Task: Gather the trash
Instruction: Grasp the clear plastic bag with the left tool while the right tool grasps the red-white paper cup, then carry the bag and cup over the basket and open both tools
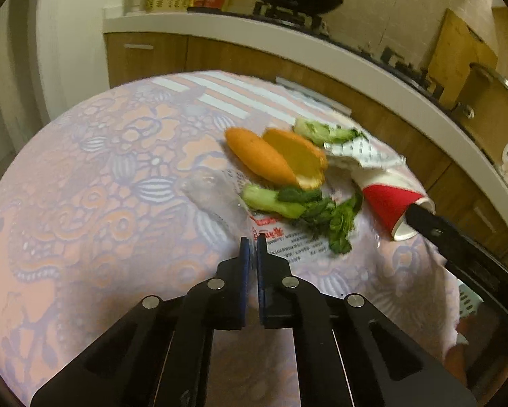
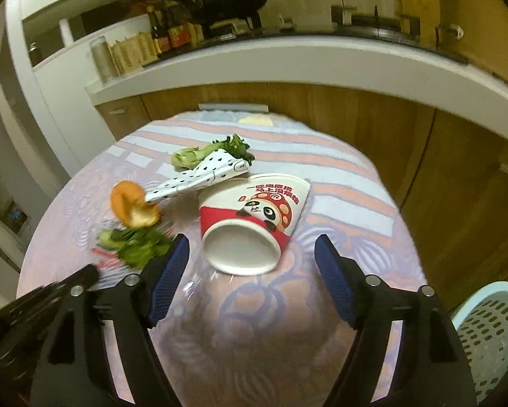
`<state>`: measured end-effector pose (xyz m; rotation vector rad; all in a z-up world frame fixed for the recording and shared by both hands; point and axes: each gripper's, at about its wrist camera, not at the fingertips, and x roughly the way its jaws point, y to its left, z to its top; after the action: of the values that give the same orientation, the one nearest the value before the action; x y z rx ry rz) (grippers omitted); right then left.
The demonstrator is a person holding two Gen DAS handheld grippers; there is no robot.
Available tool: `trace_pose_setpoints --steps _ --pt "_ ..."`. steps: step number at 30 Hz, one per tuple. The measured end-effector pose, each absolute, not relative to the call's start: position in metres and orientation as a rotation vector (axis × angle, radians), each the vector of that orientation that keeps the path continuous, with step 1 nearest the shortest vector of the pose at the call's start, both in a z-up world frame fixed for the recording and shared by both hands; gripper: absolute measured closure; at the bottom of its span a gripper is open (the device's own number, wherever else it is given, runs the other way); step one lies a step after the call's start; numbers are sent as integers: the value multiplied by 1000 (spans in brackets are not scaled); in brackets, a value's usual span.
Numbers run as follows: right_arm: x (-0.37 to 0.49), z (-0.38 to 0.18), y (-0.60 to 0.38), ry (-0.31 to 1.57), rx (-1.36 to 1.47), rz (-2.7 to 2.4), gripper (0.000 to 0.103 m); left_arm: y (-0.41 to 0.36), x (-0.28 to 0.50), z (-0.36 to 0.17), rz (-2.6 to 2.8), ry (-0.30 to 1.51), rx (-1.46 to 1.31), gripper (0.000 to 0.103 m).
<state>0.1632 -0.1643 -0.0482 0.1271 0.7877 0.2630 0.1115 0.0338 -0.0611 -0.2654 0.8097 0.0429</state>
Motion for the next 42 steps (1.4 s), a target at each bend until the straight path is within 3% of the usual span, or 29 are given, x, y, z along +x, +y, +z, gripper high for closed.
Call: trace_pose_setpoints --steps 9,11,13,42 --pt "190 -55 -149 852 121 252 29 65 78 -30 55 702 -299 103" --pt "191 -56 -147 858 108 242 37 71 72 -26 40 685 -316 103" --pt "189 -56 -150 857 117 246 38 76 68 -23 38 675 -325 103" --pt "65 16 -166 591 42 279 39 78 9 59 -117 433 -354 103"
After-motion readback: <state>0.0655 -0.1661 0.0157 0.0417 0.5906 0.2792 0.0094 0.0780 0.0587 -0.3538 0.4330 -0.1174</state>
